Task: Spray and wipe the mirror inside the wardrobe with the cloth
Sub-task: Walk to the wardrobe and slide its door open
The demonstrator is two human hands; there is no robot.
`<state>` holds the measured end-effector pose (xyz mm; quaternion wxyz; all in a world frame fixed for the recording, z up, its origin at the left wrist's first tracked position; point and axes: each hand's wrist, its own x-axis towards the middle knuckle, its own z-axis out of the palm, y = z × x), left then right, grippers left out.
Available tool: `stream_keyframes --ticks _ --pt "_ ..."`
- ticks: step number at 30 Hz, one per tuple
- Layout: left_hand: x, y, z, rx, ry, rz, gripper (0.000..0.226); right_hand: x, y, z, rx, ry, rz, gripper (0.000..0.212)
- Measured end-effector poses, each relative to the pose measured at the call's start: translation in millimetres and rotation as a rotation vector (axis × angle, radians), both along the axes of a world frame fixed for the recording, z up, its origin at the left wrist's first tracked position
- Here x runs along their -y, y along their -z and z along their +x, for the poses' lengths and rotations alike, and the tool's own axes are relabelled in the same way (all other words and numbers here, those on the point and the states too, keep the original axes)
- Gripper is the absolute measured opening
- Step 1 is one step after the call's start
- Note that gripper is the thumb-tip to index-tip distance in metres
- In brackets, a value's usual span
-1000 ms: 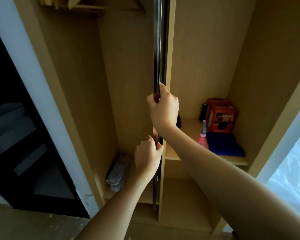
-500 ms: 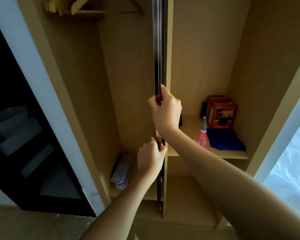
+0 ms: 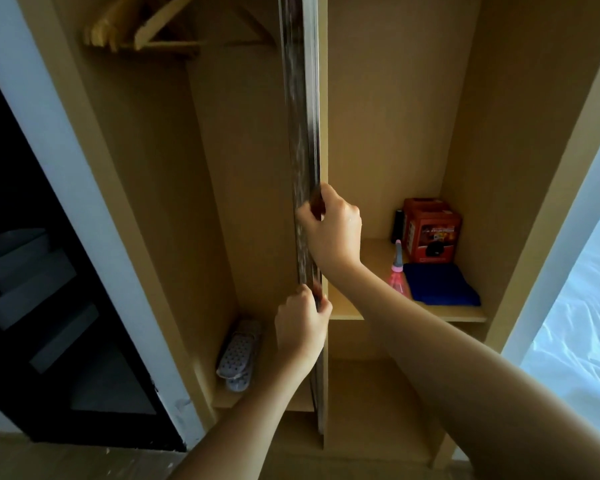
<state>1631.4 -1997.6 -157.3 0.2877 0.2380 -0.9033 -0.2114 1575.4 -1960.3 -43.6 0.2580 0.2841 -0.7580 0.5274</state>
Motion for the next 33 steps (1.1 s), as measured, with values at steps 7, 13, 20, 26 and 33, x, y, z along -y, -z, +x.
stream_keyframes --ticks 7,13,20,26,33 --pt "-18.5 0.9 -12.7 -0.016 0.029 -0.017 0.031 -27.5 -0.2 -19.0 0.001 -0.121 -0.001 0.011" --pt "-41.0 4.4 -27.6 -0.019 0.041 -0.002 0.029 -51.6 1.2 -39.7 -0.004 -0.198 -0.001 0.003" --pt "-65.0 4.5 -55.1 -0.042 0.050 0.125 0.025 -80.7 -4.4 -68.5 0.032 -0.126 0.024 0.038" --pt "-71.0 -0.4 -80.5 0.004 0.062 0.164 0.022 -90.5 -4.6 -86.4 0.072 -0.106 0.078 0.016" --pt "-72.1 -0.2 -103.7 0.068 0.108 0.163 0.027 -99.3 -4.8 -106.6 0.048 -0.075 0.086 0.019"
